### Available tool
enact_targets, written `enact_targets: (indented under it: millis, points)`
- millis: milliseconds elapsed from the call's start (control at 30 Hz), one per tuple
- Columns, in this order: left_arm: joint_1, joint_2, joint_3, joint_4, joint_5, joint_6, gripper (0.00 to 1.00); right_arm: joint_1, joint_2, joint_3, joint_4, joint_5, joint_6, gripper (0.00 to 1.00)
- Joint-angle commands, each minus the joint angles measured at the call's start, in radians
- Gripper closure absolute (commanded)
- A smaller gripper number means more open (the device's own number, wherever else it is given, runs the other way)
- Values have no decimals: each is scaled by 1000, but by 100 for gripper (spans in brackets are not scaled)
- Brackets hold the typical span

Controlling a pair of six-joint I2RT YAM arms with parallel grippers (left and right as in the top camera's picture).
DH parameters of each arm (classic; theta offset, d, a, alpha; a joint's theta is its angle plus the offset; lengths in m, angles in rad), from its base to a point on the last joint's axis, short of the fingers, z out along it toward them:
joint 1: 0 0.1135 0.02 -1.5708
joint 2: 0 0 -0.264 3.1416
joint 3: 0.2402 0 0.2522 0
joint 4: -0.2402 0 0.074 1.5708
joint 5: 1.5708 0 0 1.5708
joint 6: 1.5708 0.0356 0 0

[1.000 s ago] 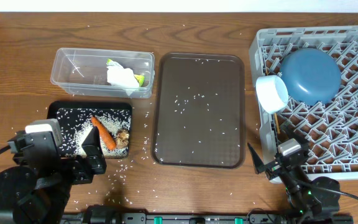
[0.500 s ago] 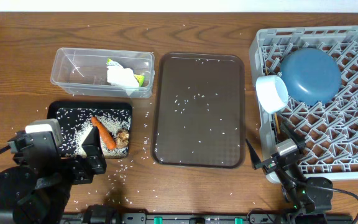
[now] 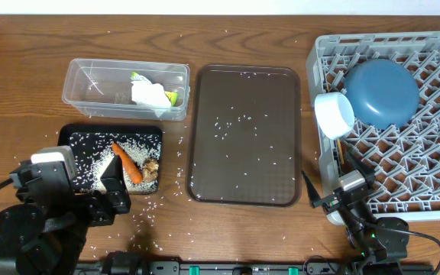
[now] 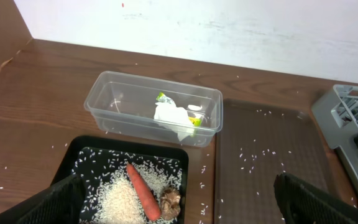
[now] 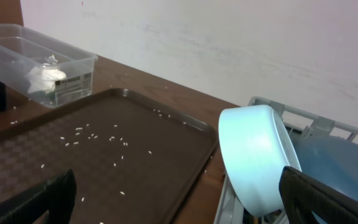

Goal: Sort waste into correct bins and load items into the dishwasher rack

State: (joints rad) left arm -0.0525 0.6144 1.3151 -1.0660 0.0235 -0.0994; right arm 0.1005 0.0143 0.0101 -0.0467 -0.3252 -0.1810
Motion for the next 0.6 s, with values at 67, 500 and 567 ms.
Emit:
enact_targets:
  millis: [67, 500, 567]
  points:
    - [1, -2, 5, 4, 3, 17, 2, 3, -9, -5, 2, -4, 11, 1]
    - [2, -95, -217, 278, 56, 137, 2, 3, -8, -5, 2, -4, 11, 1]
    - [2, -150, -326, 397, 115, 195, 2, 3, -8, -5, 2, -4, 11, 1]
